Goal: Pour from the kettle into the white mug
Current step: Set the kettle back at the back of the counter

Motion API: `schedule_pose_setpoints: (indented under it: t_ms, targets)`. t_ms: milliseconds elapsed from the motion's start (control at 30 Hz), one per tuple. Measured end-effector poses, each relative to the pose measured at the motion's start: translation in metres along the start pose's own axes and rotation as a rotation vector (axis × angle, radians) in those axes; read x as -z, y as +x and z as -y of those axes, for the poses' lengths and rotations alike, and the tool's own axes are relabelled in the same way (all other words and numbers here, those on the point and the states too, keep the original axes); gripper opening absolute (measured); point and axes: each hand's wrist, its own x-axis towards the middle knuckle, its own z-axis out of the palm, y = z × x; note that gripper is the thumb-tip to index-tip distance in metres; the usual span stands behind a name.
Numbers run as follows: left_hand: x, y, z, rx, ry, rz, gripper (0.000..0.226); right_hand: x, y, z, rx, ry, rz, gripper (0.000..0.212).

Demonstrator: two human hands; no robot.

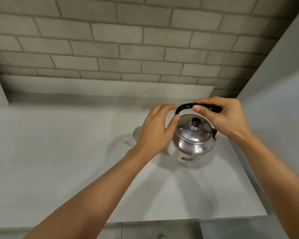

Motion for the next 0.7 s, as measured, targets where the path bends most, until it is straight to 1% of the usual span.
schedule_pose_setpoints:
  t_ms: [67, 133, 167, 233, 333, 433, 500, 600, 700]
  targets:
    - [0.007, 0.023, -0.005, 0.03, -0.004, 0.163, 0.045, 0.0, 0.002, 0.005, -0.016, 0.019, -0.018, 0.023]
    - [0.01, 0.042, -0.007, 0.002, -0.016, 0.284, 0.041, -0.002, 0.006, 0.009, -0.022, 0.02, -0.027, 0.023]
    - [0.011, 0.048, -0.006, -0.011, -0.027, 0.303, 0.035, -0.003, 0.008, 0.011, -0.027, 0.013, -0.032, 0.025]
    - [0.012, 0.058, -0.003, -0.015, -0.044, 0.291, 0.027, -0.004, 0.013, 0.01, -0.045, 0.007, -0.037, 0.027]
    - [0.009, 0.072, 0.006, -0.031, -0.063, 0.251, 0.023, -0.005, 0.022, 0.007, -0.09, 0.009, -0.037, 0.034]
    - [0.005, 0.095, 0.019, -0.053, -0.057, 0.206, 0.019, -0.004, 0.032, -0.002, -0.138, 0.027, -0.102, 0.045]
    - [-0.003, 0.123, 0.028, -0.03, -0.059, 0.166, 0.019, 0.001, 0.049, -0.02, -0.179, 0.059, -0.15, 0.042]
    - [-0.007, 0.141, 0.044, -0.008, -0.041, 0.145, 0.021, -0.009, 0.056, -0.042, -0.2, 0.09, -0.133, 0.034]
    - [-0.016, 0.155, 0.064, -0.005, 0.001, 0.135, 0.022, -0.023, 0.072, -0.066, -0.221, 0.102, -0.106, 0.032]
